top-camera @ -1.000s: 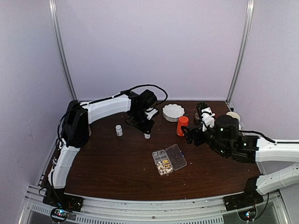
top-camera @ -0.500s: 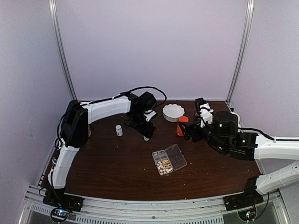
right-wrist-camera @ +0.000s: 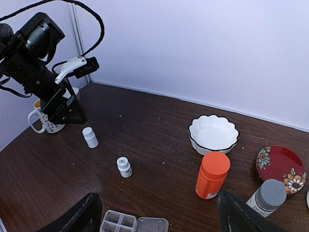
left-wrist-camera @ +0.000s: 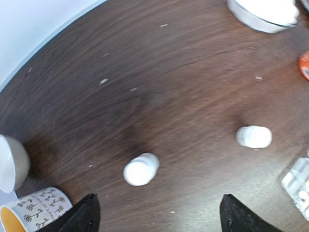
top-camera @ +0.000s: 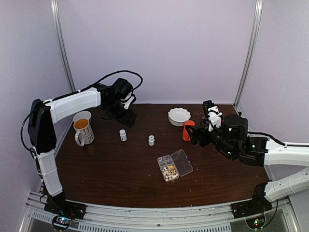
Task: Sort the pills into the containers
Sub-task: Place the pill bottle at the center of the board, then pick up the pill bottle from the center of the board.
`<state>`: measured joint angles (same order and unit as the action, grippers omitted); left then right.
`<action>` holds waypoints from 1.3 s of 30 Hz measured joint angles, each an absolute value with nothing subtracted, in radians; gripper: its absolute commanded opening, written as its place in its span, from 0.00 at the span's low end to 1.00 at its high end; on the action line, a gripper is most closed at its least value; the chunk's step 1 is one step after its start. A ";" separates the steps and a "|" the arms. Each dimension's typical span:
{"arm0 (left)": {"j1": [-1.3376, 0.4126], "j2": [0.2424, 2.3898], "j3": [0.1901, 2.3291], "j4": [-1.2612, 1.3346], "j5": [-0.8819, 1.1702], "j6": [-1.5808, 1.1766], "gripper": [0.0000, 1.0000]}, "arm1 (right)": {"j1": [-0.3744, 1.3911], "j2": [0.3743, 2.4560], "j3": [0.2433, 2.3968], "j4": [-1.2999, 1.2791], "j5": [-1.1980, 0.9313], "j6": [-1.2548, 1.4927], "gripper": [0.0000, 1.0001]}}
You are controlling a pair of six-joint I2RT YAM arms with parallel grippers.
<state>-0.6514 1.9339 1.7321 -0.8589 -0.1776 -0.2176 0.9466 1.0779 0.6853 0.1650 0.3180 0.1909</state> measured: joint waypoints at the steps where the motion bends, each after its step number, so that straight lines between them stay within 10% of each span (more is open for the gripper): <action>1: -0.630 1.926 1.718 -0.857 -0.178 -0.218 0.83 | 0.947 1.079 0.685 0.166 0.318 0.191 0.85; 21: -0.511 2.058 1.648 -0.813 -0.083 -0.208 0.65 | 0.947 1.112 0.734 0.152 0.287 0.189 0.85; 31: -0.505 2.087 1.679 -0.812 -0.082 -0.204 0.40 | 0.947 1.113 0.734 0.152 0.288 0.189 0.85; 39: -0.504 2.087 1.680 -0.817 -0.074 -0.202 0.46 | 0.947 1.113 0.734 0.152 0.288 0.187 0.85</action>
<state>-0.5037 2.0872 1.6802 -0.8169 -0.0742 -0.2016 0.9466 1.1126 0.7338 0.1520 0.2882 0.1871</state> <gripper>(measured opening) 0.434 0.851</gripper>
